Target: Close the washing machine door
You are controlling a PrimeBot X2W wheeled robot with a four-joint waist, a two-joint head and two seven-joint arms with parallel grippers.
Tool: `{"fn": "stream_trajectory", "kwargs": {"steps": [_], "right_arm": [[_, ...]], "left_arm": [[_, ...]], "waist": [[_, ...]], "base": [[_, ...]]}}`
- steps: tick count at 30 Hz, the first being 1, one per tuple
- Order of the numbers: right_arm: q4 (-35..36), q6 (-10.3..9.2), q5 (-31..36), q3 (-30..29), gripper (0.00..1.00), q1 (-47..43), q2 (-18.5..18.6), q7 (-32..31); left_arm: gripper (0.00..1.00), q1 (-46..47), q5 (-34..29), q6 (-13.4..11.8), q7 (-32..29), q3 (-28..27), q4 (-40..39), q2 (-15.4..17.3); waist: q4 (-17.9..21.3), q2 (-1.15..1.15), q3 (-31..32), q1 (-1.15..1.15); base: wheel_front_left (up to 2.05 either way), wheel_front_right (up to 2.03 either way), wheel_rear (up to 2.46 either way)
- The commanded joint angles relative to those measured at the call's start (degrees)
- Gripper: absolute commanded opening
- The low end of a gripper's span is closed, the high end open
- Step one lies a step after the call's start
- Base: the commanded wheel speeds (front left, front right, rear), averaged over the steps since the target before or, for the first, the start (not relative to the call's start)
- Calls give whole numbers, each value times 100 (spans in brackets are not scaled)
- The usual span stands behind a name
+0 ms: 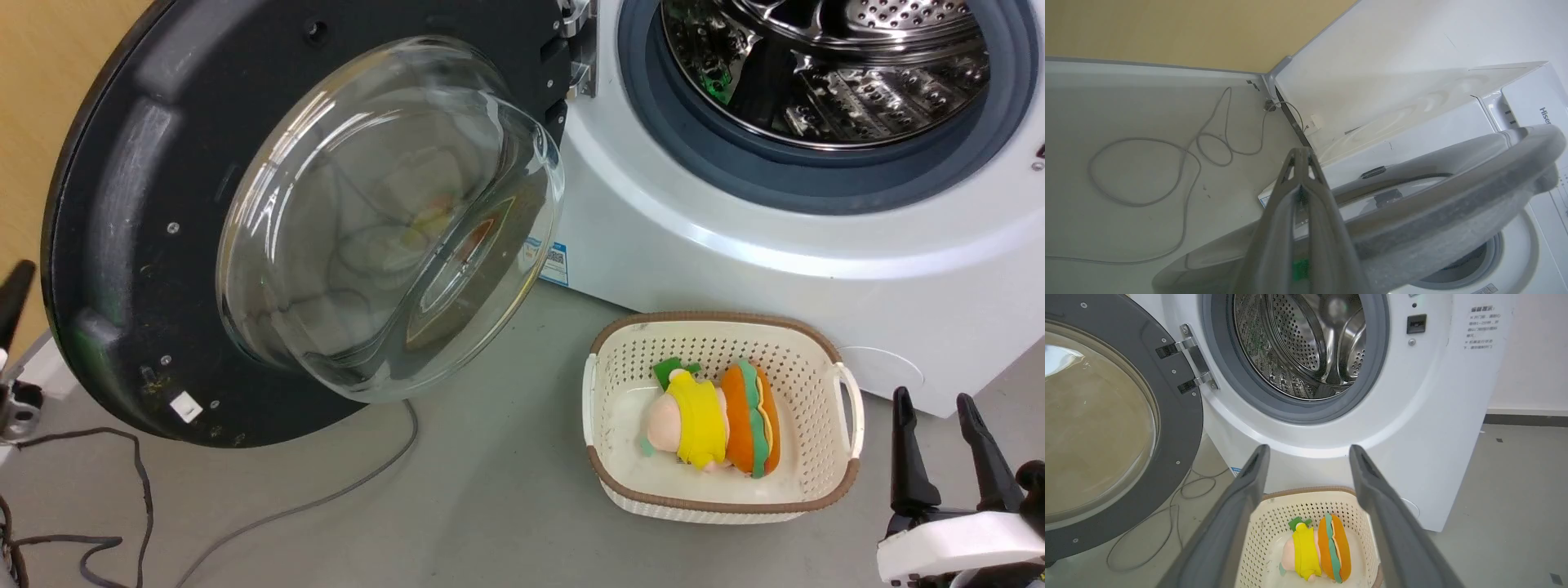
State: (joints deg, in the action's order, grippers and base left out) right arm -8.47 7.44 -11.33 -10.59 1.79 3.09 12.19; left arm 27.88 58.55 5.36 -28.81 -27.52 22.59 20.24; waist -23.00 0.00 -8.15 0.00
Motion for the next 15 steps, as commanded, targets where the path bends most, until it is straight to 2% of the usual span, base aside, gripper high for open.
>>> {"fn": "stream_trajectory", "kwargs": {"steps": [1, 15], "right_arm": [[-35, 4, -60, -27, 100, 87, -17, 57], [-164, 4, -228, -250, 100, 90, -21, 224]], "left_arm": [[0, -75, 305, 76, -222, -58, 26, 8], [0, -846, 1728, 182, -1428, 431, -944, -334]], "waist": [[-15, 0, -27, 0], [-403, 0, -87, 0]], "base": [[0, 0, 0], [0, 0, 0]]}}
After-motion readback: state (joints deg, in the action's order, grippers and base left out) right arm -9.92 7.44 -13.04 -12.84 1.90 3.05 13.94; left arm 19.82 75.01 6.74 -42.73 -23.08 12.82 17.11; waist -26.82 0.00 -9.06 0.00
